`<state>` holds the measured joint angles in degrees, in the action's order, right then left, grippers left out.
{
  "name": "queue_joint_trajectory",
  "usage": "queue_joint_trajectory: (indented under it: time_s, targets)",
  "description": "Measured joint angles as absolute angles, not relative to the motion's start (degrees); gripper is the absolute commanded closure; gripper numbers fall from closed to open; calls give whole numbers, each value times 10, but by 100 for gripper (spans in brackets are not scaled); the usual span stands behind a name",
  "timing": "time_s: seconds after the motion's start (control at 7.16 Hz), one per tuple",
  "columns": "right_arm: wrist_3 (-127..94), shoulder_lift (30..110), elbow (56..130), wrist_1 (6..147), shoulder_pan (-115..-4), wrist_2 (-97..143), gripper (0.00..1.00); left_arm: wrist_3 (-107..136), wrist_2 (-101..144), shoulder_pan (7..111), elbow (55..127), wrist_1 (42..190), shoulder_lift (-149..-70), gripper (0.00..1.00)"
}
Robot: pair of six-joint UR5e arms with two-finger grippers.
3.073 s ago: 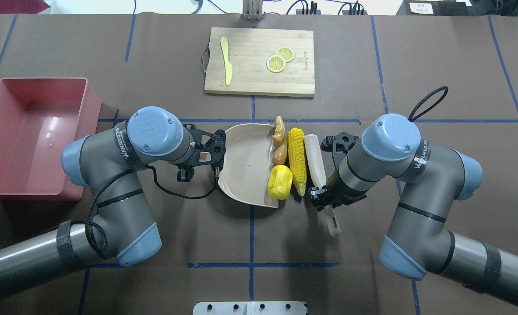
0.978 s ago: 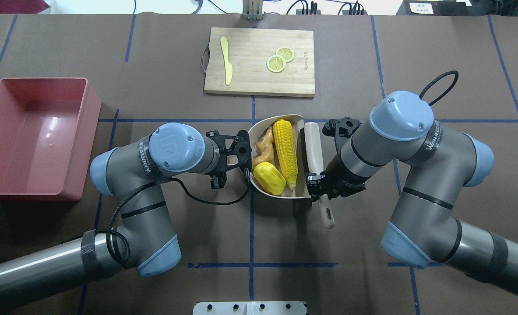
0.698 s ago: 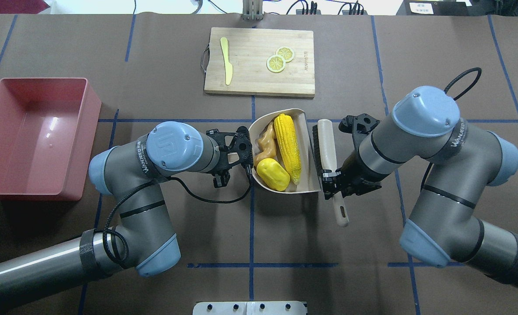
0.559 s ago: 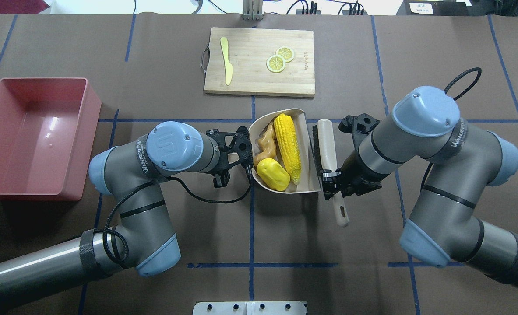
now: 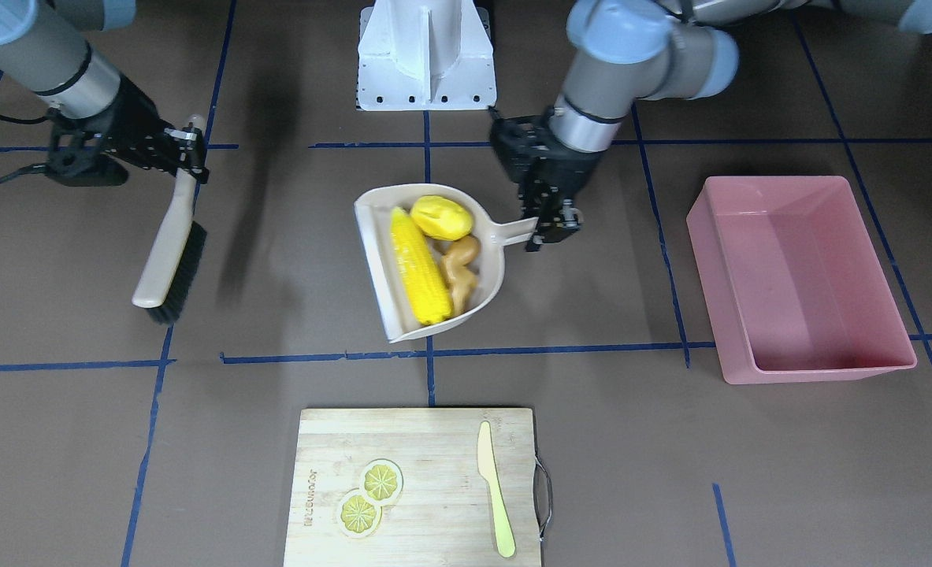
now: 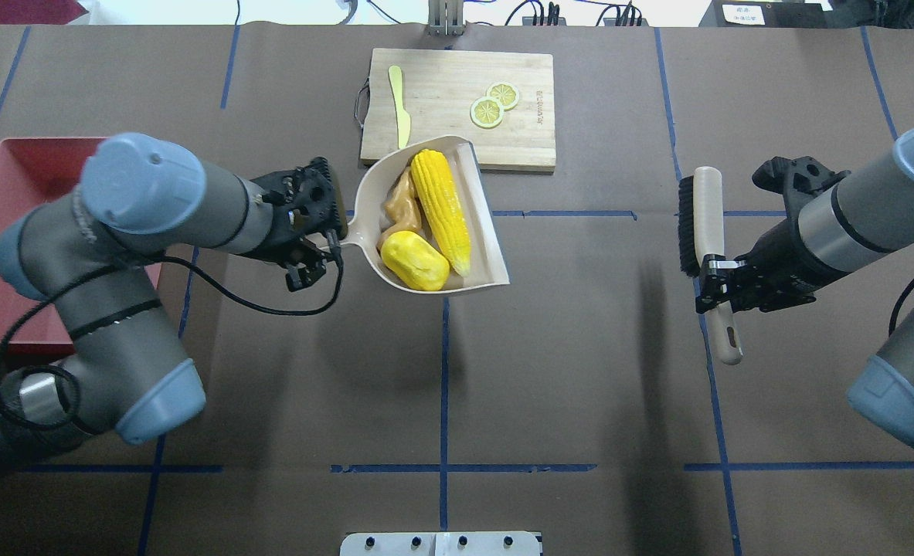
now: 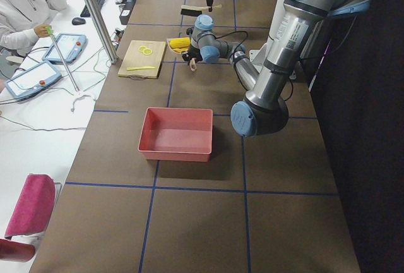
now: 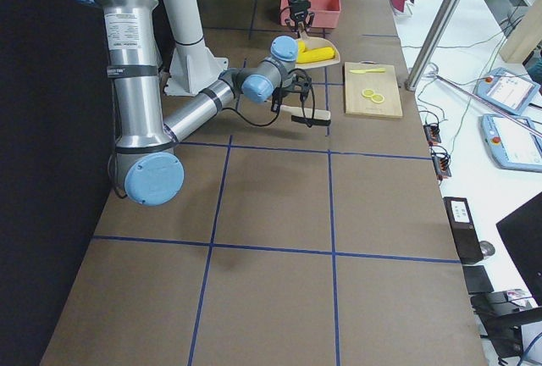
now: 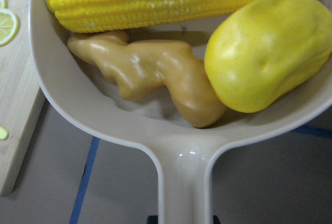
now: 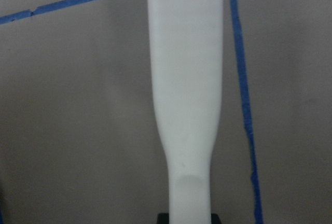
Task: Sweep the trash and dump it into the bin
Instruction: 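Lift the dustpan toward the pink bin with the left gripper while the right withdraws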
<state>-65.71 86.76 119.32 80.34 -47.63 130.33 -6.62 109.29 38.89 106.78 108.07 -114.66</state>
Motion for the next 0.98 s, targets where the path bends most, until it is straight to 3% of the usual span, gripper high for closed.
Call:
queue_joint_trajectory:
  time_s: [0.42,0.98]
  targets:
    - [-598,924,1197,800,-507,1303,100,-164,1237,552,1108,1084,-1047,97]
    - [-470,1005,1206,797,-564,1303,100,-435,1323,739,1082,1084,-926,97]
